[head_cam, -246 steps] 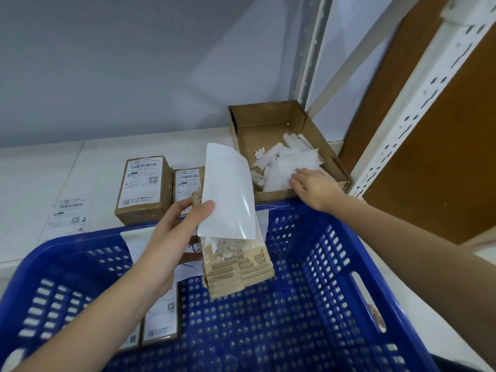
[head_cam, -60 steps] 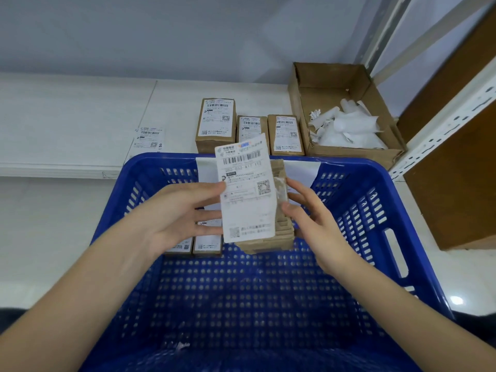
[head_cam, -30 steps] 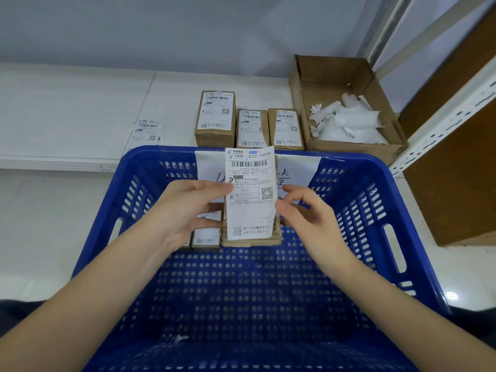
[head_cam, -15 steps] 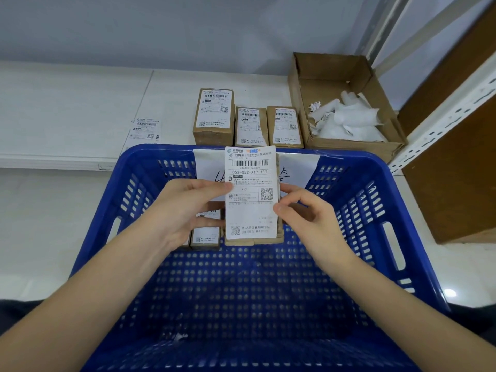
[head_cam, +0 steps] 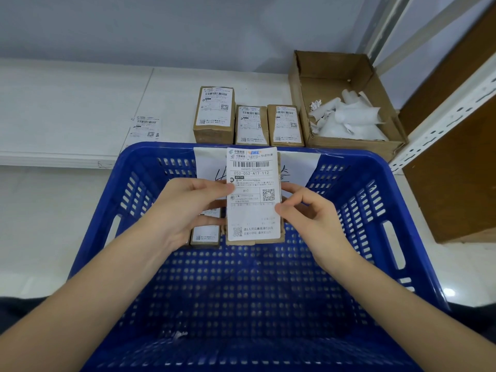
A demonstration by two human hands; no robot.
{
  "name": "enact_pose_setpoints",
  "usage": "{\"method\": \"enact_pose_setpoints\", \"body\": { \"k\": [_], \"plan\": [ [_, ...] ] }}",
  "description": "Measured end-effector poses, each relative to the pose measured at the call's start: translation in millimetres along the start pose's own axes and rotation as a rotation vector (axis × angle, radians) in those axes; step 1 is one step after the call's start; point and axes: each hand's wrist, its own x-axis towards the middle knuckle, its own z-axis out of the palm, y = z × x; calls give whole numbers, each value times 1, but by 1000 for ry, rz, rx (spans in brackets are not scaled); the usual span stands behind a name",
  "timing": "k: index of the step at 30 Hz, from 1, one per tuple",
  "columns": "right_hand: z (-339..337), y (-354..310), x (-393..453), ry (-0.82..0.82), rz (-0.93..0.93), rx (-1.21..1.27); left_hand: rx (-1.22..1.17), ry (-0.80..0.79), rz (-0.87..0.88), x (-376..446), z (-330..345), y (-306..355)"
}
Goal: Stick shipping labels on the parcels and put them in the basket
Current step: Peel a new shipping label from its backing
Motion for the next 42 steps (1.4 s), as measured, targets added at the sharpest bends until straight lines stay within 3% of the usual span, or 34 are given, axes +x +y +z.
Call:
{"method": "enact_pose_setpoints", "body": {
  "k": [7, 42],
  "plan": [
    [1, -2, 0, 14, 26, 5, 40, 76, 59, -1, 4, -3],
    [-4, 10, 4, 5, 26, 37, 51, 95, 89, -1, 3, -9]
  ]
}}
